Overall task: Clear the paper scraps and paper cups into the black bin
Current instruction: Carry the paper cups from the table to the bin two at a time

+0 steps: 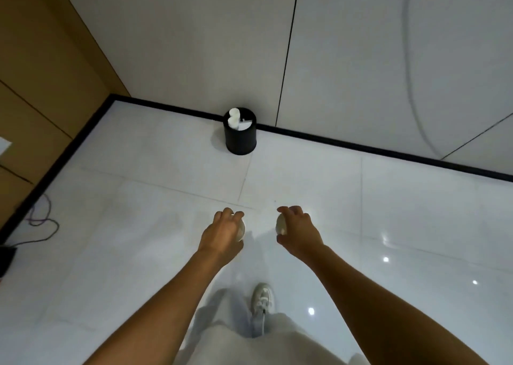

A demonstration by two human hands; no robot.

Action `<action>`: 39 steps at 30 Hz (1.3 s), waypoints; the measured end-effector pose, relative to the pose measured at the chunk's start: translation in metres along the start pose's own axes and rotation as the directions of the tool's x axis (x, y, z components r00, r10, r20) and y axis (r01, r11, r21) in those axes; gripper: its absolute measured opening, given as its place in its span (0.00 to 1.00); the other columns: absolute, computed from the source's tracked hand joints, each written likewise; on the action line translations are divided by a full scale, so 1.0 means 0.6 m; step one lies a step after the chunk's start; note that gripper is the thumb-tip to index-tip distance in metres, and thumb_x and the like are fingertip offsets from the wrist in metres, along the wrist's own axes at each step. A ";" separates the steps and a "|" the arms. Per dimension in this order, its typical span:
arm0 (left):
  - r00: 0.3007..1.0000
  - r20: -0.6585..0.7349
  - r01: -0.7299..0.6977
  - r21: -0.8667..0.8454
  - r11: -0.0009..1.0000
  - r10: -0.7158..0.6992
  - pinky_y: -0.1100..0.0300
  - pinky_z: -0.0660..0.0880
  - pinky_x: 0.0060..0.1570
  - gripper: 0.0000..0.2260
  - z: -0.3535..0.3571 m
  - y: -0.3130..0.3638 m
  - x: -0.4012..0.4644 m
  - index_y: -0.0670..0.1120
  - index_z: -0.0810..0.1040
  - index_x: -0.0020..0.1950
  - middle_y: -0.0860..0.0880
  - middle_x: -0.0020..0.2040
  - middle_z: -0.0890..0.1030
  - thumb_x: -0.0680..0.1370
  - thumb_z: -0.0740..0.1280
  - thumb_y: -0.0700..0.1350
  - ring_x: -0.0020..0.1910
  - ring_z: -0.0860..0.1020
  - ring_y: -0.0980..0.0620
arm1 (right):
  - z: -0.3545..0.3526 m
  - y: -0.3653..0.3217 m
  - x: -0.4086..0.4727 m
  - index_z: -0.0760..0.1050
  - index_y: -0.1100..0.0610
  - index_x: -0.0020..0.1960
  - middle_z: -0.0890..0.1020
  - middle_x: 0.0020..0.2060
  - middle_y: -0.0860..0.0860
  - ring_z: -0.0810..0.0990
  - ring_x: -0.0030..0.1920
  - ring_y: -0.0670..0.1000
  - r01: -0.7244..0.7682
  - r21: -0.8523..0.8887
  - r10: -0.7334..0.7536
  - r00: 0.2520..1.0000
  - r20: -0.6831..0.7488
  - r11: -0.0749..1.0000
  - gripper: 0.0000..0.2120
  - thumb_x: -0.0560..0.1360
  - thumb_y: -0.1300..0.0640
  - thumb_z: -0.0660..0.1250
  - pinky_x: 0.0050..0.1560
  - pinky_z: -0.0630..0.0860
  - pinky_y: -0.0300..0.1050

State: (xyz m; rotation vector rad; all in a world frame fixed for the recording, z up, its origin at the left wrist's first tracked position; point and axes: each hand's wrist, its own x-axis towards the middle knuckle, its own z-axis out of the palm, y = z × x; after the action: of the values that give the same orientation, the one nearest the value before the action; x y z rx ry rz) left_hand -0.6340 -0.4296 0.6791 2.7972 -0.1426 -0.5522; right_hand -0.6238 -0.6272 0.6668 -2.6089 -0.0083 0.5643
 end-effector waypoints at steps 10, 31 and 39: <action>0.996 -0.003 0.093 -0.003 0.996 -0.093 0.57 0.74 0.56 0.27 -0.143 -0.079 0.353 0.51 0.61 0.72 0.50 0.67 0.64 0.76 0.66 0.49 0.67 0.63 0.50 | -0.131 -0.075 0.389 0.62 0.50 0.73 0.66 0.68 0.51 0.69 0.63 0.56 0.066 -0.013 -0.065 0.997 0.038 0.998 0.32 0.71 0.58 0.69 0.52 0.77 0.49; 0.929 -0.035 0.353 -0.211 0.911 -0.368 0.54 0.74 0.53 0.28 -0.334 -0.043 0.921 0.50 0.62 0.72 0.48 0.66 0.66 0.75 0.69 0.48 0.66 0.65 0.48 | -0.418 -0.103 1.008 0.63 0.51 0.72 0.67 0.66 0.53 0.69 0.63 0.56 0.326 -0.175 -0.282 0.930 0.235 0.929 0.32 0.71 0.58 0.70 0.56 0.75 0.49; 0.837 -0.016 0.506 -0.357 0.786 -0.546 0.55 0.74 0.54 0.28 -0.339 -0.031 1.010 0.49 0.62 0.72 0.48 0.66 0.67 0.74 0.68 0.47 0.65 0.65 0.49 | -0.446 -0.127 1.165 0.61 0.53 0.74 0.67 0.67 0.55 0.68 0.64 0.59 0.471 -0.240 -0.357 0.845 0.398 0.849 0.34 0.72 0.57 0.70 0.60 0.74 0.51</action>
State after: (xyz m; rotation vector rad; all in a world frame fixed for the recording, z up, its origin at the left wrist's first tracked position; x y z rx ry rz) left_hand 0.0037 -0.4502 0.6374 2.4909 0.7217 -0.4660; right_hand 0.1281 -0.6068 0.6443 -2.6542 -0.8389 0.9001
